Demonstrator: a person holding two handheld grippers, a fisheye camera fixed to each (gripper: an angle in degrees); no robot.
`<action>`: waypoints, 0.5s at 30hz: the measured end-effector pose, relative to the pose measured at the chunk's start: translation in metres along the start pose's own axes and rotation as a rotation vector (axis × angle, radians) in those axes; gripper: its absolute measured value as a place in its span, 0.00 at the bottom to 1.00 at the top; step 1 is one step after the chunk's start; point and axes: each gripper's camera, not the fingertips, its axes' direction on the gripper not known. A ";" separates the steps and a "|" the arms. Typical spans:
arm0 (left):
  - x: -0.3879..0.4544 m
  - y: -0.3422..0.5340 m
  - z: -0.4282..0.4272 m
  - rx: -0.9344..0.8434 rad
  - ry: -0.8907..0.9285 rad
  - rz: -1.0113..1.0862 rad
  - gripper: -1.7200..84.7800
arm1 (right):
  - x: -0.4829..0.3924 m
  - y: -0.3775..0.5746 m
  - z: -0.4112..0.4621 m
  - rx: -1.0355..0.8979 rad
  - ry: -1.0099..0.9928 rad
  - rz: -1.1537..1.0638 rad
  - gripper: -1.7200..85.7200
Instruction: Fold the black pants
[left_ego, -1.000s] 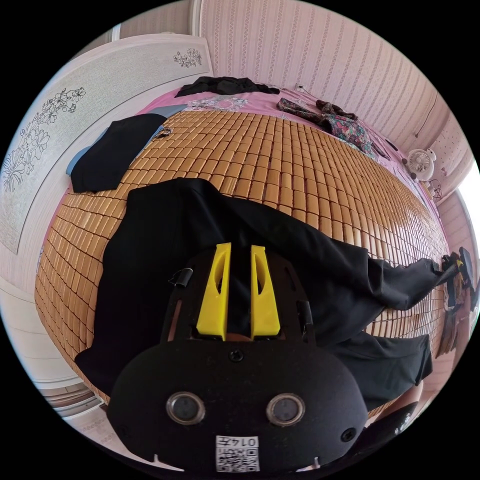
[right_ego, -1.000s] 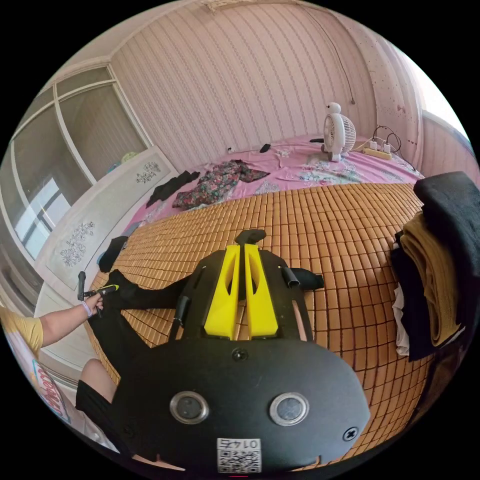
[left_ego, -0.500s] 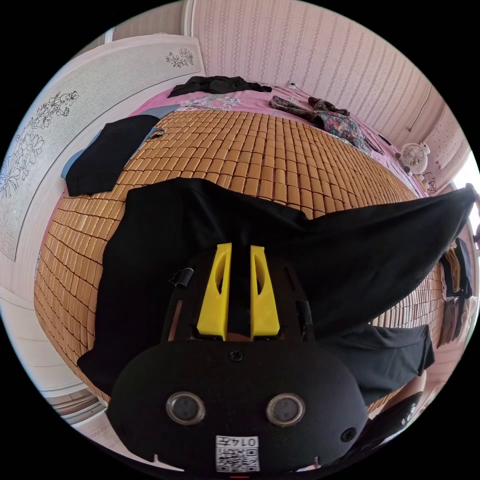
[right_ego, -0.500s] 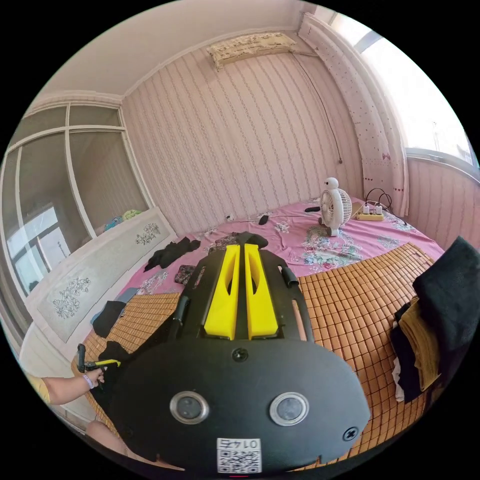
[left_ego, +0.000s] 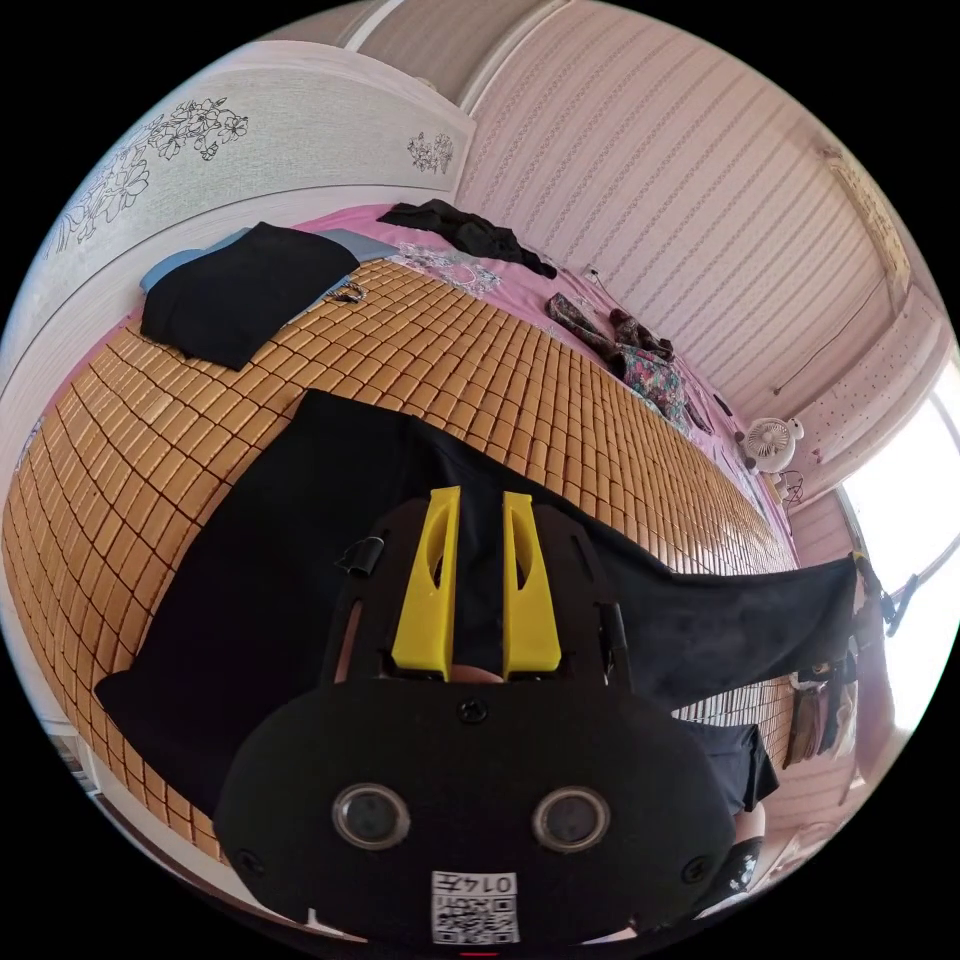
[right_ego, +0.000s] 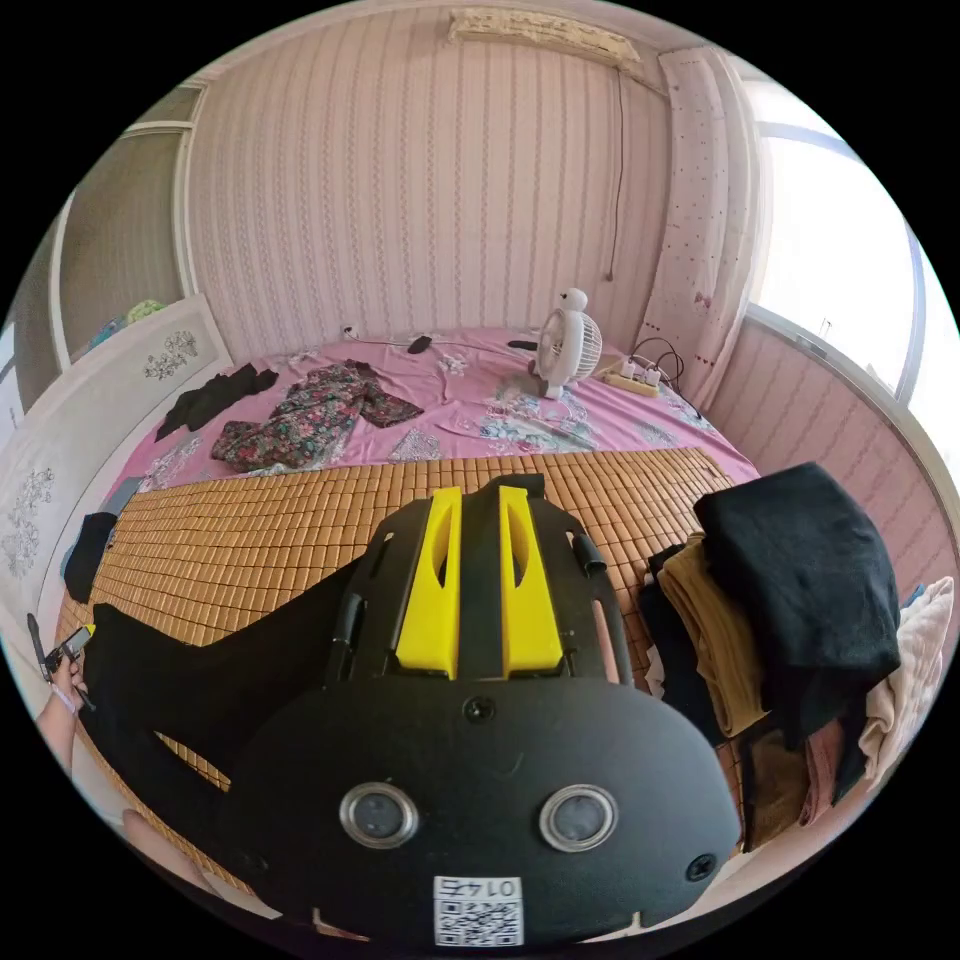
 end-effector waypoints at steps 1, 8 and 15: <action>-0.003 -0.002 0.004 -0.009 -0.041 -0.008 0.10 | 0.006 0.007 0.027 -0.056 0.052 0.043 0.07; -0.016 0.001 0.048 -0.093 -0.245 -0.015 0.08 | 0.004 0.084 0.126 -0.357 0.133 -0.004 0.06; -0.007 -0.004 0.068 -0.104 -0.390 0.033 0.05 | -0.017 0.107 0.152 -0.363 0.198 -0.194 0.03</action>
